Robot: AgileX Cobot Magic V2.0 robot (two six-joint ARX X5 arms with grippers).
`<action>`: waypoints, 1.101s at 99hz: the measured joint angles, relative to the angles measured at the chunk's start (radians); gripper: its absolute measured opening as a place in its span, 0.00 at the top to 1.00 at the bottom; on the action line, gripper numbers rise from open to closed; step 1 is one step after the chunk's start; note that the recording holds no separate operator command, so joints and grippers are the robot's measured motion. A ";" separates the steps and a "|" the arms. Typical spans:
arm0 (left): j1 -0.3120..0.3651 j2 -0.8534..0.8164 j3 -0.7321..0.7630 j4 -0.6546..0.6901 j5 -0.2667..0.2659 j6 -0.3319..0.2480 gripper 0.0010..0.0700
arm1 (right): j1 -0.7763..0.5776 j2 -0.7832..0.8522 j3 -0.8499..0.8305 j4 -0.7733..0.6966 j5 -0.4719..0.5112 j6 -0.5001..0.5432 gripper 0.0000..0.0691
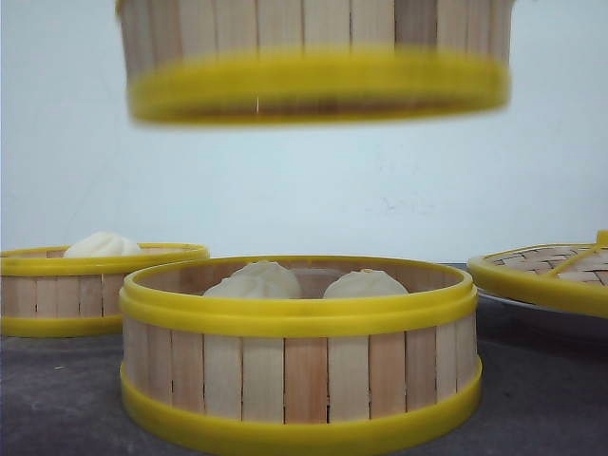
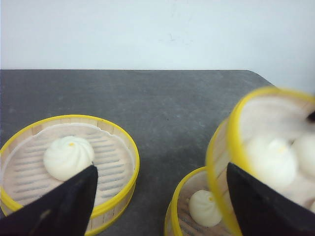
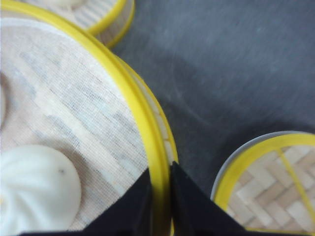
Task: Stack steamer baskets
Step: 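Grip the rim and lift the three-bun basket with the right gripper, then lower the held basket onto the two-bun basket and release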
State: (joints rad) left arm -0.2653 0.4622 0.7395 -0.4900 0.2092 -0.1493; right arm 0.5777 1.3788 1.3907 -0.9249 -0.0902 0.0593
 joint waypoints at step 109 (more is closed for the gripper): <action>0.000 0.000 0.000 -0.002 0.026 0.000 0.28 | 0.000 0.122 -0.200 0.240 0.000 0.047 0.95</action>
State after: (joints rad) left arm -0.2653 0.4622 0.7395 -0.4919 0.2352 -0.1490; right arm 0.5777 1.5013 1.1904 -0.6846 -0.0902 0.1066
